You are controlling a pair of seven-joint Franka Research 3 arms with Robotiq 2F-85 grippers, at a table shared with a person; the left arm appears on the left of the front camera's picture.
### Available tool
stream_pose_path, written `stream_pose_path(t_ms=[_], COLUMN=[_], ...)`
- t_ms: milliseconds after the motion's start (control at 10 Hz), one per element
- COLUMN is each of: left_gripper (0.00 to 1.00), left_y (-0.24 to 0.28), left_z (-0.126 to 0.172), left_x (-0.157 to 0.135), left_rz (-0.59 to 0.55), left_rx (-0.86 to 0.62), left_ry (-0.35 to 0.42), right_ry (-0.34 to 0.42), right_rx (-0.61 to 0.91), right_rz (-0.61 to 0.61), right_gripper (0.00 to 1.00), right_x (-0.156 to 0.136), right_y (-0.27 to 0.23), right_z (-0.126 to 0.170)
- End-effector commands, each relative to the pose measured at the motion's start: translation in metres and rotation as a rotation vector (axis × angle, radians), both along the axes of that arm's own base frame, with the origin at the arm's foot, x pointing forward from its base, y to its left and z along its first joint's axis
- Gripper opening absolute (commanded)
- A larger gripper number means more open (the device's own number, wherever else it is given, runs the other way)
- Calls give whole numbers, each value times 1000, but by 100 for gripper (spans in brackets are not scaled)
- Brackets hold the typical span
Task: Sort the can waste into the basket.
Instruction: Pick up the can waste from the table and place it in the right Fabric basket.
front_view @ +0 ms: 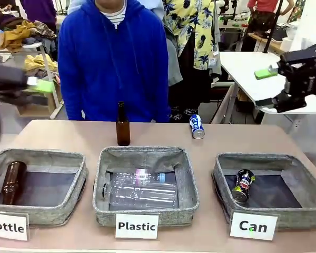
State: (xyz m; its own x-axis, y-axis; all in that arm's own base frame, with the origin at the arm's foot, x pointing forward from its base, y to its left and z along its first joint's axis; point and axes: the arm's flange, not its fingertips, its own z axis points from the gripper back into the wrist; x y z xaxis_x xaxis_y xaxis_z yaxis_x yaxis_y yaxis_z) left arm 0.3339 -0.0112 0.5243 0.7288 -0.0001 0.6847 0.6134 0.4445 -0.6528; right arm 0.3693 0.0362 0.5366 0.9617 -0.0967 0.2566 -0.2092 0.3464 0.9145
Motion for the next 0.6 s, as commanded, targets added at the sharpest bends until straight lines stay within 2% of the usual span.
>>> stream_pose_path(t_ms=[0,200,300,400,500], left_gripper=[100,100,100,100,100], left_y=[51,105,130,97,97], left_z=[-29,-68,-91,-62,-62], left_x=[17,36,46,10,10], left_rz=[38,81,73,96,96], left_rx=[-100,-234,-344,-171,-171], left_ry=[78,192,200,158,158], right_ry=[13,-20,25,25,25], right_rx=[51,56,45,45,45], right_rz=[-100,-174,-80,-80,-80], right_gripper=[100,100,100,100,100], right_x=[15,16,16,16,16], right_y=[0,-16,-5,-5,-5], right_z=[-10,-25,-14,-14,-14])
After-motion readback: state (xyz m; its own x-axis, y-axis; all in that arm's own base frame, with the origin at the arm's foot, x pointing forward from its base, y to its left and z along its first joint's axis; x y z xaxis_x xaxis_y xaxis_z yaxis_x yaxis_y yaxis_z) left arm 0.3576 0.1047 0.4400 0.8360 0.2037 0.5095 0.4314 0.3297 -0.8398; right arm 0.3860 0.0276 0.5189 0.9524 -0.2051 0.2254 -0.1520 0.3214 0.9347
